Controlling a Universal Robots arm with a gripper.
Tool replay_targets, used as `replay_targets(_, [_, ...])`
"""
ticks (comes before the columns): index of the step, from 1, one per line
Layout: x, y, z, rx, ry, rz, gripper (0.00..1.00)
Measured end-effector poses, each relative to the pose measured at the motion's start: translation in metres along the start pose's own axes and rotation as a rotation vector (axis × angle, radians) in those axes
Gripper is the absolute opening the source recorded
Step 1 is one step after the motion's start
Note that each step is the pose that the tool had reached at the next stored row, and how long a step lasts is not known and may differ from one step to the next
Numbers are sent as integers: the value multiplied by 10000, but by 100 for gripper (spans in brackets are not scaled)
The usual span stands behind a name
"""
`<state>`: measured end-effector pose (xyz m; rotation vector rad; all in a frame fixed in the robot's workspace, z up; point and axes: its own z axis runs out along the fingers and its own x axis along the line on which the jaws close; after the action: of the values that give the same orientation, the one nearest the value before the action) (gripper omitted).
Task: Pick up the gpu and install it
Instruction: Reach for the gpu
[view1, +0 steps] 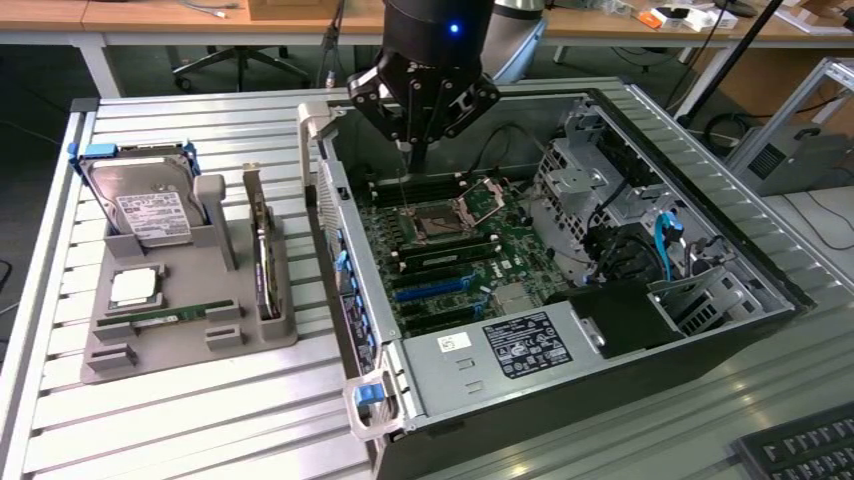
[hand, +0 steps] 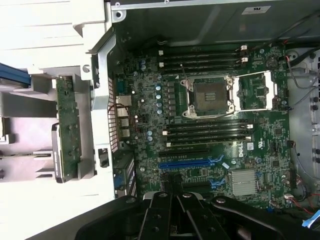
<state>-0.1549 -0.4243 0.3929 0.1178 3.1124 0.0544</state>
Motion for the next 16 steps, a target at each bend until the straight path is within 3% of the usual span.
replay_targets(16, [33, -16, -1, 2, 0, 0, 11])
